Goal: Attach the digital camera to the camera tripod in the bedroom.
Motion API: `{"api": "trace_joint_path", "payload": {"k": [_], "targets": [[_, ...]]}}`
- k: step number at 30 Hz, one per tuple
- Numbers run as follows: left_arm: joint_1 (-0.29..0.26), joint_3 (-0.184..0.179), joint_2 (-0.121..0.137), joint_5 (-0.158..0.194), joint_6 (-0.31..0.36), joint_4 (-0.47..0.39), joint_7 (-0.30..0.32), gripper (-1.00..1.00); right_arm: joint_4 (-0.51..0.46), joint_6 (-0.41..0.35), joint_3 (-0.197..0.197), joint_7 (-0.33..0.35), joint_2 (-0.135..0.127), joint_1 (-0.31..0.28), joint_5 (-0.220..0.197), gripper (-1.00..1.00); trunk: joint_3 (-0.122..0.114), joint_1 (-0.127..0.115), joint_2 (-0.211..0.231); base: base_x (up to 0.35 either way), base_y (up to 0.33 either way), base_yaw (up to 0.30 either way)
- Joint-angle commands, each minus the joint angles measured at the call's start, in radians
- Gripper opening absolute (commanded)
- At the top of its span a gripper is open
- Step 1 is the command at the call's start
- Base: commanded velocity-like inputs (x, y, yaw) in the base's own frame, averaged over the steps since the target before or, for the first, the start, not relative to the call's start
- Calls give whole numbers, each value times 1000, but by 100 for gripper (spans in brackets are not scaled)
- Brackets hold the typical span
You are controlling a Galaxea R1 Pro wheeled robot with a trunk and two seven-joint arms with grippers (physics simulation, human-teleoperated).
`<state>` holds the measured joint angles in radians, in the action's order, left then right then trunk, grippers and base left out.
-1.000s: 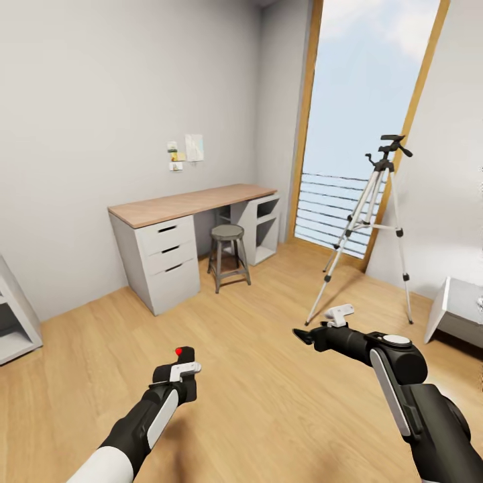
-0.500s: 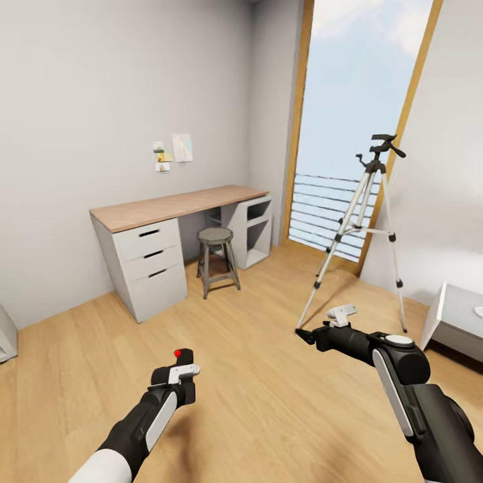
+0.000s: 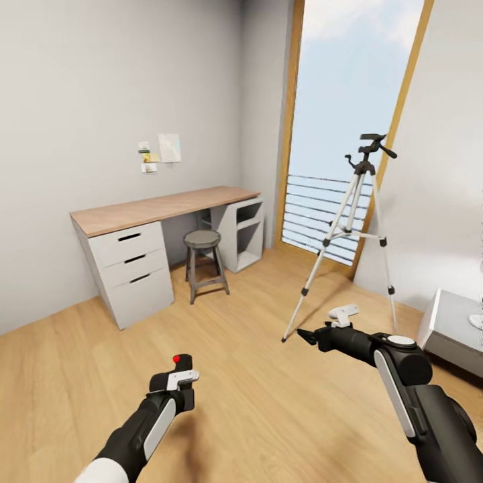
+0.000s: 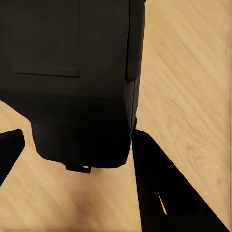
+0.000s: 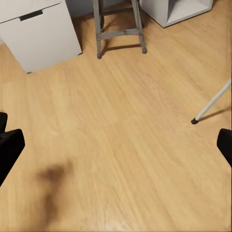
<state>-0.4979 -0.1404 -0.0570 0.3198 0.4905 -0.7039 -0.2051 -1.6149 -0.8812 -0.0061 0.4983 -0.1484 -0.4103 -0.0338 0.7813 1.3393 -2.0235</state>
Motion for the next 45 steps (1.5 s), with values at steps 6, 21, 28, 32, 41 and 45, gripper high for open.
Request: {"api": "trace_joint_path", "payload": {"k": [6,21,28,32,41,45], "targets": [[38,4,9,6,5,-5,-7,-100,0,-5,-3,1,-36,7,-3,100,1,0,0,96,-317,0],[61,22,12,7,9,-6,-12,-100,0,-5,-15,2,-53,10,-3,100,-24,-31,56,24,-102,0],[62,27,13,7,11,-6,-12,-100,0,-5,-17,2,-54,10,-3,100,-46,-57,105,1,-5,0],[62,27,13,7,11,-6,-11,-100,0,-5,-18,2,-54,10,-3,100,-59,-73,133,0,-1,0],[62,27,13,7,11,-6,-11,-100,0,-5,-21,2,-54,10,-3,100,-87,-107,196,0,0,0],[62,28,13,7,13,-6,-8,-100,0,-5,-21,2,-54,9,-3,100,-99,-123,224,0,0,0]]}}
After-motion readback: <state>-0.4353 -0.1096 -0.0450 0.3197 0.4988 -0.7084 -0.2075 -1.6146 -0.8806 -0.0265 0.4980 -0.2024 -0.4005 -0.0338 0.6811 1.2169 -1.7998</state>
